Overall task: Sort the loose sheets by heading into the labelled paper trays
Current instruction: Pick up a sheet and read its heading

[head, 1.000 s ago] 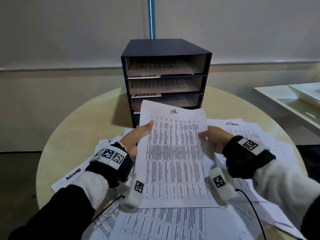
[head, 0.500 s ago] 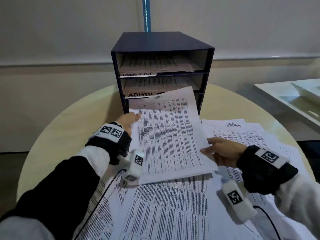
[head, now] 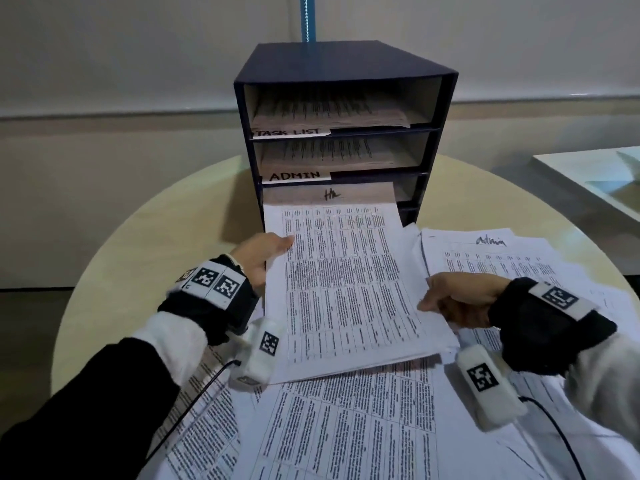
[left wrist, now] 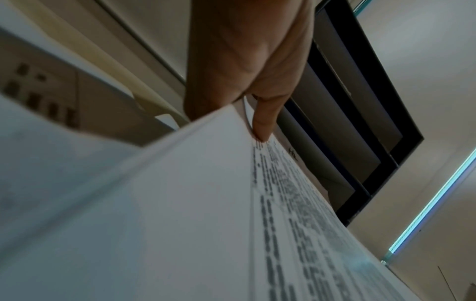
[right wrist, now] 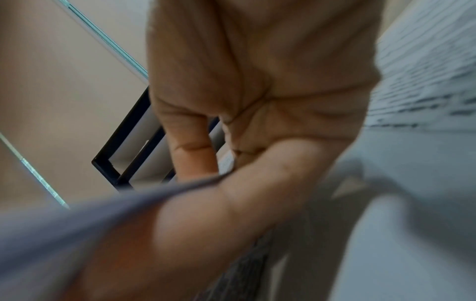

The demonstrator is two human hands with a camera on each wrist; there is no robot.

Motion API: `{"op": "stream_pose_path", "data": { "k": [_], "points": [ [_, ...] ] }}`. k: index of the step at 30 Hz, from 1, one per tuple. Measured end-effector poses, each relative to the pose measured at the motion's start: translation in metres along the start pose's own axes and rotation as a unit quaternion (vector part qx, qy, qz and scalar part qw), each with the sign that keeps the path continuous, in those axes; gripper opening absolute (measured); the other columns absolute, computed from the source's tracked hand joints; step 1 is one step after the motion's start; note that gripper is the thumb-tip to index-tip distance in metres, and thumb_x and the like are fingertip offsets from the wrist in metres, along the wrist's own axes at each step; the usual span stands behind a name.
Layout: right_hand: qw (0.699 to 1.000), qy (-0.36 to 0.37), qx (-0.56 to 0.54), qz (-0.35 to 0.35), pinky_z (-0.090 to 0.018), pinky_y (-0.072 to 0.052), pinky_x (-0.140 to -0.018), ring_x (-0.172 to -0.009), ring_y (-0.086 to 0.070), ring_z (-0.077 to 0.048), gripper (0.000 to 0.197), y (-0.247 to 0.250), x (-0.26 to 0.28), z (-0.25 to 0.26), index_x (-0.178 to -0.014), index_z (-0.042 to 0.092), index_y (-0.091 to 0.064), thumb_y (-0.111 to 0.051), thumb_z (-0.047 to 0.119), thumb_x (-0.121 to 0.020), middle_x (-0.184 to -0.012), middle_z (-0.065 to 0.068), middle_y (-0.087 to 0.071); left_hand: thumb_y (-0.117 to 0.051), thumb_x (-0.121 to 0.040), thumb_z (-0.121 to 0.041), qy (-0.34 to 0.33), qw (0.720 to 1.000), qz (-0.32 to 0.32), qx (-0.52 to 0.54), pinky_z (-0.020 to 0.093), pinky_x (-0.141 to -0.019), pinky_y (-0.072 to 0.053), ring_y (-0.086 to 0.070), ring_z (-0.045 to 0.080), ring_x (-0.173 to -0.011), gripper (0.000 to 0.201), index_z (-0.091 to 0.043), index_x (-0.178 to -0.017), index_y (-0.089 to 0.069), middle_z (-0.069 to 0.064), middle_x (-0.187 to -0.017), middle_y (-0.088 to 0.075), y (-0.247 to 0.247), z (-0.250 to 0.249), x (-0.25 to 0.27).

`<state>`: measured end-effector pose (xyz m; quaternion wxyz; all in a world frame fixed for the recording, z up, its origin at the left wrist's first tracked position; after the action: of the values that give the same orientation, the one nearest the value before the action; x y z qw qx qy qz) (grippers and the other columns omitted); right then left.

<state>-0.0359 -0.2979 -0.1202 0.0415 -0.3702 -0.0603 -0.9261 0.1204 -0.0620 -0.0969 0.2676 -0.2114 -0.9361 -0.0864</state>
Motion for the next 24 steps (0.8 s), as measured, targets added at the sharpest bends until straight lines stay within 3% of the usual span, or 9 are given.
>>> {"op": "stream_pose_path", "data": {
  "k": [4, 6, 9, 13, 15, 18, 20, 22, 24],
  "points": [
    [0.999, 0.021, 0.014, 0.028, -0.02, -0.049, -0.04, -0.048, -0.063, -0.018, 0.021, -0.008, 0.009, 0.006, -0.079, -0.005, -0.057, -0.04, -0.009, -0.09, -0.064, -0.013, -0.066, -0.036, -0.1, -0.014, -0.002, 0.999, 0.035, 0.022, 0.052, -0.099, -0.04, -0.056, 0.038, -0.109, 0.034, 0.008, -0.125, -0.044, 0.024, -0.121, -0.057, -0.008, -0.003, 0.005],
    [0.998, 0.048, -0.024, 0.02, -0.024, -0.057, -0.055, -0.062, -0.066, -0.02, 0.018, -0.005, 0.01, 0.018, -0.097, -0.004, -0.057, -0.041, -0.007, -0.091, -0.083, -0.014, -0.067, -0.035, -0.101, -0.015, -0.019, 0.998, 0.042, 0.046, 0.045, -0.087, -0.046, -0.058, 0.03, -0.093, 0.029, 0.004, -0.119, -0.048, 0.02, -0.111, -0.059, -0.01, -0.009, 0.008],
    [0.99, 0.086, -0.106, -0.025, -0.028, -0.058, -0.068, -0.074, -0.071, -0.02, 0.026, 0.01, 0.006, 0.038, -0.11, 0.002, -0.057, -0.037, -0.003, -0.094, -0.101, -0.013, -0.068, -0.037, -0.1, -0.015, -0.038, 0.994, 0.06, 0.081, 0.037, -0.078, -0.054, -0.059, 0.025, -0.093, 0.033, 0.002, -0.127, -0.046, 0.019, -0.124, -0.055, -0.014, -0.019, 0.013],
    [0.974, 0.132, -0.158, -0.099, -0.024, -0.054, -0.061, -0.076, -0.065, -0.015, 0.027, 0.021, -0.002, 0.073, -0.111, 0.012, -0.055, -0.033, 0.003, -0.098, -0.096, -0.005, -0.065, -0.041, -0.098, -0.011, -0.046, 0.991, 0.062, 0.106, 0.035, -0.065, -0.057, -0.066, 0.02, -0.085, 0.032, 0.001, -0.127, -0.047, 0.012, -0.109, -0.064, -0.017, -0.021, 0.019],
    [0.964, 0.144, -0.165, -0.153, -0.019, -0.051, -0.043, -0.072, -0.056, -0.013, 0.023, 0.026, -0.008, 0.091, -0.102, 0.015, -0.053, -0.033, 0.004, -0.098, -0.084, -0.005, -0.059, -0.046, -0.095, -0.011, -0.053, 0.989, 0.055, 0.125, 0.029, -0.059, -0.057, -0.068, 0.019, -0.077, 0.03, 0.001, -0.123, -0.051, 0.013, -0.1, -0.067, -0.015, -0.02, 0.021],
    [0.94, 0.181, -0.186, -0.222, -0.013, -0.042, -0.035, -0.061, -0.036, -0.014, 0.024, 0.031, -0.016, 0.119, -0.078, 0.018, -0.046, -0.037, 0.006, -0.097, -0.07, -0.009, -0.038, -0.049, -0.093, -0.007, -0.067, 0.989, 0.025, 0.131, 0.017, -0.045, -0.053, -0.064, 0.01, -0.049, 0.013, 0.003, -0.096, -0.057, 0.01, -0.067, -0.07, -0.01, -0.023, 0.021],
    [0.934, 0.184, -0.222, -0.21, -0.015, -0.044, -0.038, -0.07, -0.043, -0.017, 0.016, 0.026, -0.022, 0.128, -0.084, 0.017, -0.047, -0.04, 0.011, -0.097, -0.086, -0.011, -0.045, -0.046, -0.095, -0.004, -0.082, 0.99, -0.019, 0.115, 0.01, -0.036, -0.041, -0.052, 0.002, -0.035, 0.014, 0.002, -0.084, -0.054, 0.004, -0.052, -0.066, -0.005, -0.029, 0.019],
    [0.94, 0.174, -0.239, -0.168, -0.016, -0.043, -0.036, -0.066, -0.057, -0.018, 0.008, 0.014, -0.024, 0.129, -0.099, 0.01, -0.048, -0.04, 0.011, -0.096, -0.1, -0.011, -0.055, -0.043, -0.096, -0.001, -0.095, 0.985, -0.058, 0.132, 0.009, -0.035, -0.04, -0.05, 0.001, -0.034, 0.014, 0.003, -0.085, -0.05, 0.007, -0.057, -0.065, -0.001, -0.036, 0.016],
    [0.942, 0.175, -0.232, -0.165, -0.013, -0.034, -0.031, -0.049, -0.053, -0.017, 0.007, 0.01, -0.026, 0.129, -0.088, 0.002, -0.047, -0.041, 0.002, -0.092, -0.088, -0.016, -0.054, -0.041, -0.096, 0.0, -0.099, 0.975, -0.081, 0.18, 0.009, -0.04, -0.044, -0.056, 0.004, -0.045, 0.01, 0.003, -0.089, -0.047, 0.013, -0.072, -0.062, 0.001, -0.04, 0.015]
  ]
}}
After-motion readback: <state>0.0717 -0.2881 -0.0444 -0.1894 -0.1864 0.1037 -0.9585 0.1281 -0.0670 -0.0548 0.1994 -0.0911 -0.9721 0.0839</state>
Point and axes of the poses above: each hand's wrist, its own x-axis away from the middle knuckle, its own y-axis out of the back of the hand, z = x × y, the point moved 7 cm from there along -x, towards the middle knuckle
